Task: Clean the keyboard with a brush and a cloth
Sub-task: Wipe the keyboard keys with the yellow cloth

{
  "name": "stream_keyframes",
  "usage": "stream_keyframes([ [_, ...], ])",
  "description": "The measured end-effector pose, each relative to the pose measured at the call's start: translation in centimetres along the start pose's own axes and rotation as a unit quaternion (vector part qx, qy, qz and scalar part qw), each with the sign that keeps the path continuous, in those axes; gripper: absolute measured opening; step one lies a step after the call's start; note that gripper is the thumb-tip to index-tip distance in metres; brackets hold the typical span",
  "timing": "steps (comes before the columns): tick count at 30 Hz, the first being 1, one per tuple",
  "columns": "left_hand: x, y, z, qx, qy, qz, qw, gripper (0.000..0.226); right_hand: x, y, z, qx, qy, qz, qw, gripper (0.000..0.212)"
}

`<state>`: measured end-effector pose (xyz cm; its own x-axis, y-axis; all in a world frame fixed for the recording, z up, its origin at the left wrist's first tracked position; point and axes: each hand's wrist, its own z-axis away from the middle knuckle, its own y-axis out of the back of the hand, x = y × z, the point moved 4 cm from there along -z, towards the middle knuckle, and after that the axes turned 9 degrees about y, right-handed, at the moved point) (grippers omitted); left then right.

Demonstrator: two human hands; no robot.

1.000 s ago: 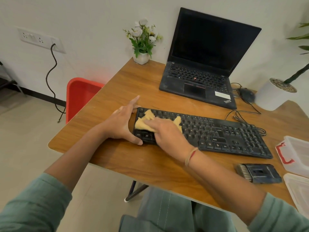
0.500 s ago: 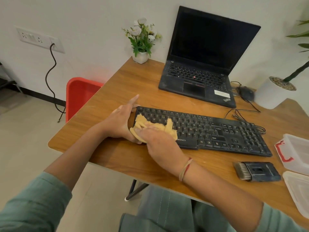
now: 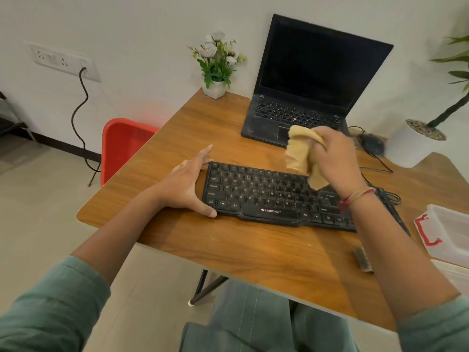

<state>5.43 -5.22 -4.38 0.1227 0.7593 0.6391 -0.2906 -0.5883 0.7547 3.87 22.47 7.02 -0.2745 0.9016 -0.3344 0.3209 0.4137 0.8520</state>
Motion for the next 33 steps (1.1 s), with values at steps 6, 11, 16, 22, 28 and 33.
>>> stream_keyframes([
  [6, 0.0, 0.1, 0.0, -0.005, 0.003, 0.001, 1.000, 0.155, -2.1, -4.2, -0.3, 0.009, 0.034, 0.138, 0.990, 0.019],
  [11, 0.0, 0.0, -0.1, -0.001, 0.006, -0.007, 1.000, 0.151, -6.1, -9.2, 3.0, -0.127, 0.108, 0.029, 0.986, 0.008],
  [16, -0.2, -0.1, -0.3, 0.001, 0.002, -0.013, 1.000, 0.151, -5.1, -8.8, 3.9, -0.228, 0.171, -0.034, 0.958, 0.038],
  [22, -0.1, 0.0, -0.2, 0.000, 0.004, -0.017, 1.000, 0.151, -4.1, -8.1, 4.7, -0.271, 0.302, 0.021, 0.914, 0.052],
  [28, -0.3, 0.0, -0.3, 0.001, 0.001, -0.016, 1.000, 0.151, -2.3, -6.8, 1.3, -0.133, 0.189, 0.058, 0.971, 0.044],
  [33, -0.3, -0.1, -0.3, 0.003, 0.000, -0.021, 1.000, 0.150, -5.0, -9.2, 3.0, -0.194, 0.134, 0.058, 0.970, 0.041],
])
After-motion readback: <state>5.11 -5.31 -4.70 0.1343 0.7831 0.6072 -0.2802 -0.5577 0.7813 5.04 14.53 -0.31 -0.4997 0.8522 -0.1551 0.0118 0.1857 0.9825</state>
